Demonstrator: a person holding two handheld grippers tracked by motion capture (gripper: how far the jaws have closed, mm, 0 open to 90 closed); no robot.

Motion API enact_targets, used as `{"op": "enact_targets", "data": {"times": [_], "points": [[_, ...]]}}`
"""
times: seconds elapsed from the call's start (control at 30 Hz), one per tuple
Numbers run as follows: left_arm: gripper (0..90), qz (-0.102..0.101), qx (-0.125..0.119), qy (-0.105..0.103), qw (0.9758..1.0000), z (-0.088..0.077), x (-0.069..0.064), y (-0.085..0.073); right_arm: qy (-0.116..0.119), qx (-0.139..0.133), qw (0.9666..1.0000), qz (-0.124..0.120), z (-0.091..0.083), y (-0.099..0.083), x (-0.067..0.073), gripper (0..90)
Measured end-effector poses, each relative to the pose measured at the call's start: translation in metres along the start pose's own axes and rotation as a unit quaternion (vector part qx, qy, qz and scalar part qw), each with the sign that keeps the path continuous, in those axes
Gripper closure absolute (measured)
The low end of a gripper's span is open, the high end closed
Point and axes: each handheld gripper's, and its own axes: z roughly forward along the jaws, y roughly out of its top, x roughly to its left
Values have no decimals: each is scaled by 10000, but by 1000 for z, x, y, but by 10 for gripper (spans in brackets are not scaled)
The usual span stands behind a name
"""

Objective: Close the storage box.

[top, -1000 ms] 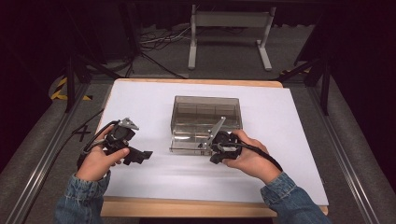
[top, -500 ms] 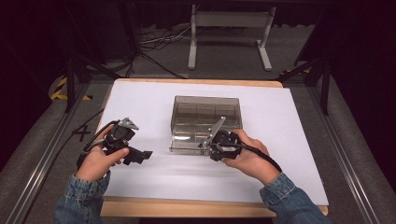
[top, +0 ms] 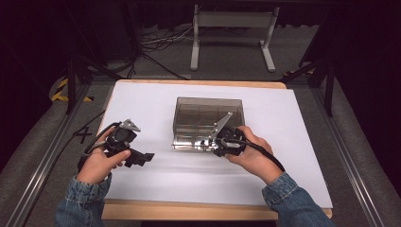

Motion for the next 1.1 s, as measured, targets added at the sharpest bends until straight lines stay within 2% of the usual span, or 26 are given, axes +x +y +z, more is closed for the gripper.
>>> {"op": "enact_targets", "data": {"times": [0.2,0.47,0.77,1.1], "points": [[15,-2,15,-14,10000,0,0,0,-179,-155,9996,157,-2,0,-9,900],[15,-8,16,-4,10000,1,1,0,-290,-337,9984,351,1,-2,-18,900],[15,-12,-3,-9,10000,0,0,0,-374,-584,9966,441,5,-5,-27,900],[15,-4,6,-11,10000,0,1,0,-473,-934,9920,704,11,-10,-37,900]]}}
